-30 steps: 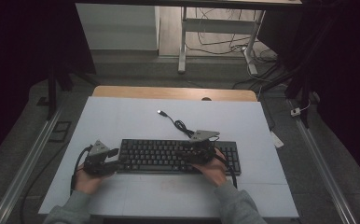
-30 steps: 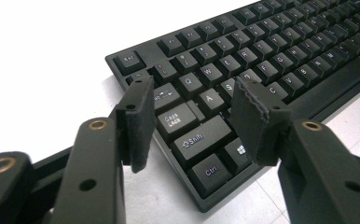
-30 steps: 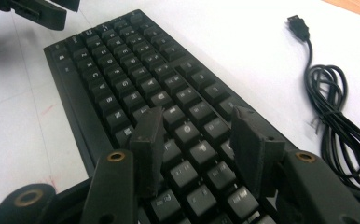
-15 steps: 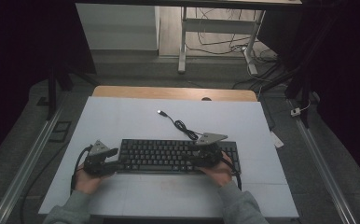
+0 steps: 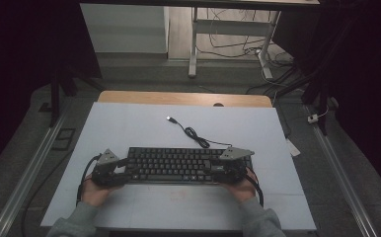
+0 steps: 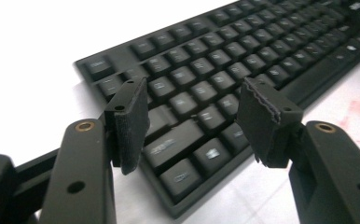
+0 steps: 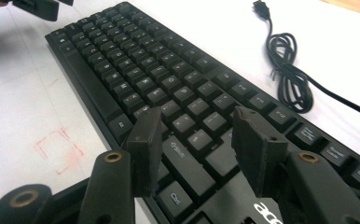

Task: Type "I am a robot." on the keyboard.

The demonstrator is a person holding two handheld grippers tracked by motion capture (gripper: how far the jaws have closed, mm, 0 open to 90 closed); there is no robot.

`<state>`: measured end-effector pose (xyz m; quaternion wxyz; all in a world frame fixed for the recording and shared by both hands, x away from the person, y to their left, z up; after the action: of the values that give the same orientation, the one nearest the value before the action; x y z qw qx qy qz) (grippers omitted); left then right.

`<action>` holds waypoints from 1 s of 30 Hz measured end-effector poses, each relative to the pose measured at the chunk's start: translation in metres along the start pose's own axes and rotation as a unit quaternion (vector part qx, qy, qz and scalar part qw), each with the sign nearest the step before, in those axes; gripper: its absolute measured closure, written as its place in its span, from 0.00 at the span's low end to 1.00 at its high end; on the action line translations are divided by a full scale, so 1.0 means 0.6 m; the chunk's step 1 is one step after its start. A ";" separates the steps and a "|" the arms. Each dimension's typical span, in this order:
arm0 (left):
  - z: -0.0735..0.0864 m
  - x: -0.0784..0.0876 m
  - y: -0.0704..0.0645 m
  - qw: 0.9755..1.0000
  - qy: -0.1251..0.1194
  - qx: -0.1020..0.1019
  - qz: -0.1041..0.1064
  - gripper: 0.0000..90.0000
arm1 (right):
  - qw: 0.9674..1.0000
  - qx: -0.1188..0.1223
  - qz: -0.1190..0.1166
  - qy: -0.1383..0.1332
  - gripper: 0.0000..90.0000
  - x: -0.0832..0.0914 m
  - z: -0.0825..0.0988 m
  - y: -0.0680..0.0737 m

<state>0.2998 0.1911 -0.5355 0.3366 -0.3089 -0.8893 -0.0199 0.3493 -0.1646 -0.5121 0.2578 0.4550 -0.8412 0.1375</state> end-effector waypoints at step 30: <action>-0.014 -0.061 -0.083 0.994 0.045 -0.089 0.048 0.98 | 1.000 0.015 0.004 0.013 0.58 -0.010 0.002 -0.002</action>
<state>0.2982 0.1293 -0.5430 0.3480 -0.3785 -0.8522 -0.0964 0.3529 -0.1617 -0.5167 0.2614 0.4539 -0.8372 0.1574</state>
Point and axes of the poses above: each handheld gripper's, and its own axes: x roughly backward along the jaws, z roughly out of its underside, y roughly to its left, the point moved 3 cm from there along -x, roughly forward along the jaws, and after that the axes turned 2 degrees about x, right-handed, at the moved point
